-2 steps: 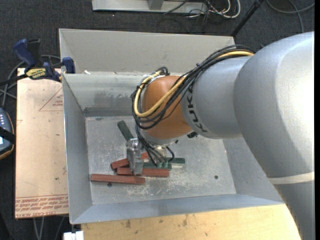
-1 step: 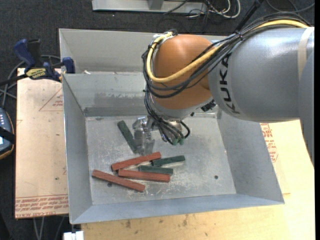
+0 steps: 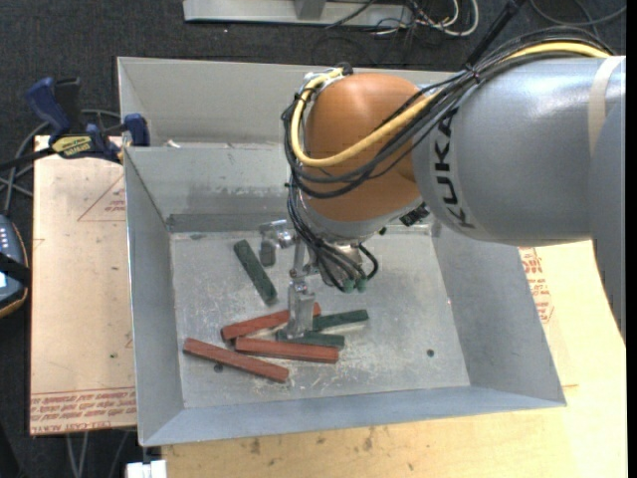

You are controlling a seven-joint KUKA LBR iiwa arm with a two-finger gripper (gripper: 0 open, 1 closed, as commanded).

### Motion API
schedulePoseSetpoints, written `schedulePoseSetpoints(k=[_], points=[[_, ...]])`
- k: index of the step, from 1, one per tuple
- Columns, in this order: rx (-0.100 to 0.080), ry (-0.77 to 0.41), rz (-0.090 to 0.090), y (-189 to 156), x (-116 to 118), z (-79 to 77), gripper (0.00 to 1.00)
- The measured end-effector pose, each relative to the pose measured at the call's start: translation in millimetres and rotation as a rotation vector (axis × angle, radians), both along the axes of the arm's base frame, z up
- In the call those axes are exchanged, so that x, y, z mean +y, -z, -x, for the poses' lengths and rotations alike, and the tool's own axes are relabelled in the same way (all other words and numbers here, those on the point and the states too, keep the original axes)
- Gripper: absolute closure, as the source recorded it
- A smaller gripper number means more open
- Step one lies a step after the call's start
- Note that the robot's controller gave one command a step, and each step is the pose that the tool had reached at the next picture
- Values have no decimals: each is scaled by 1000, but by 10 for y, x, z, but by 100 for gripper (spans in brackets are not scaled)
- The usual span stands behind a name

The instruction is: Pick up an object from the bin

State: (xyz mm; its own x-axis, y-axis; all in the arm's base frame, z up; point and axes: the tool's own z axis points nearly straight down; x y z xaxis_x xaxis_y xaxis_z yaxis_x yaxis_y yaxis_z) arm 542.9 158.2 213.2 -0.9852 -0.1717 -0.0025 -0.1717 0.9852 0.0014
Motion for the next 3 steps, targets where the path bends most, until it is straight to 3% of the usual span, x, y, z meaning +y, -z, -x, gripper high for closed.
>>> schedulePoseSetpoints(k=[1, 2, 3], points=[[-6, -144, -2, 1437, -45, 401, 0], [-8, -144, -3, 1392, -35, 385, 100], [-8, -438, 0, 62, 267, 88, 100]])
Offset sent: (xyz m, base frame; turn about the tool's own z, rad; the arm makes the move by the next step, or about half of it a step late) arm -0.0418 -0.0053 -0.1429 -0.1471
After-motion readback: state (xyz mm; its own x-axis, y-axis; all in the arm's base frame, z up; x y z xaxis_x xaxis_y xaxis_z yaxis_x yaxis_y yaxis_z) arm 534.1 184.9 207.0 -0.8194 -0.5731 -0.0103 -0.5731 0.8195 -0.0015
